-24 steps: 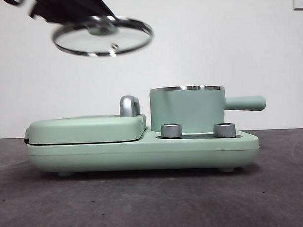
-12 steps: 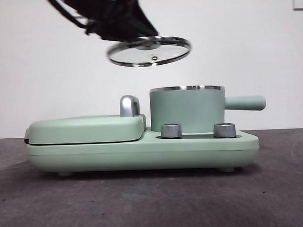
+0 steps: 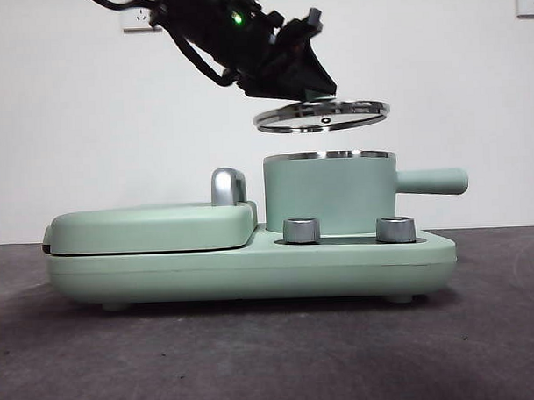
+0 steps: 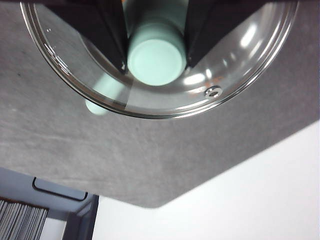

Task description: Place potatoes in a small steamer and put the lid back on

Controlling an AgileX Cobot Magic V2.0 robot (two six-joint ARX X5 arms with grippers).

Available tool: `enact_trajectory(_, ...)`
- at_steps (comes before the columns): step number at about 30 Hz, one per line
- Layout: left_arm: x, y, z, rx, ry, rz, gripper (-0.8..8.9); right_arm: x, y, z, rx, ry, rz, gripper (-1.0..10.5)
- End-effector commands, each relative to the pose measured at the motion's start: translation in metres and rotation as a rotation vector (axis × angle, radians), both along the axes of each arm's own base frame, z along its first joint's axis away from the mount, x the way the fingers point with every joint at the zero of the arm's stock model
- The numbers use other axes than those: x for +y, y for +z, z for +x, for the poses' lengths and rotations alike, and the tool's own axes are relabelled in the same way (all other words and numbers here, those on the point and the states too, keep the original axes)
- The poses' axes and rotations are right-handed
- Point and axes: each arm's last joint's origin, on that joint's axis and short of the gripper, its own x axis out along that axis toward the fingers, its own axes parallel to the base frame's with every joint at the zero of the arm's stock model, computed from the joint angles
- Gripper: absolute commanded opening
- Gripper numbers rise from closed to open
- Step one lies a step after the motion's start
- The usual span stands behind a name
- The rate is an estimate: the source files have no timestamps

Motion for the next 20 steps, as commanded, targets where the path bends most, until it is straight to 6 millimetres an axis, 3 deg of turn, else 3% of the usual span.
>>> enact_trajectory(1, -0.010, 0.006, 0.009, -0.058, -0.010, -0.021, 0.12, 0.001, 0.000, 0.000, 0.017, -0.001, 0.017, 3.2)
enact_trajectory(10, -0.017, -0.011, 0.021, -0.063, -0.002, -0.023, 0.12, 0.000, -0.001, -0.001, 0.036, -0.004, 0.015, 3.2)
enact_trajectory(20, -0.018, -0.017, 0.022, -0.075, 0.007, 0.017, 0.12, 0.000, -0.002, -0.001, 0.040, -0.005, 0.013, 3.2)
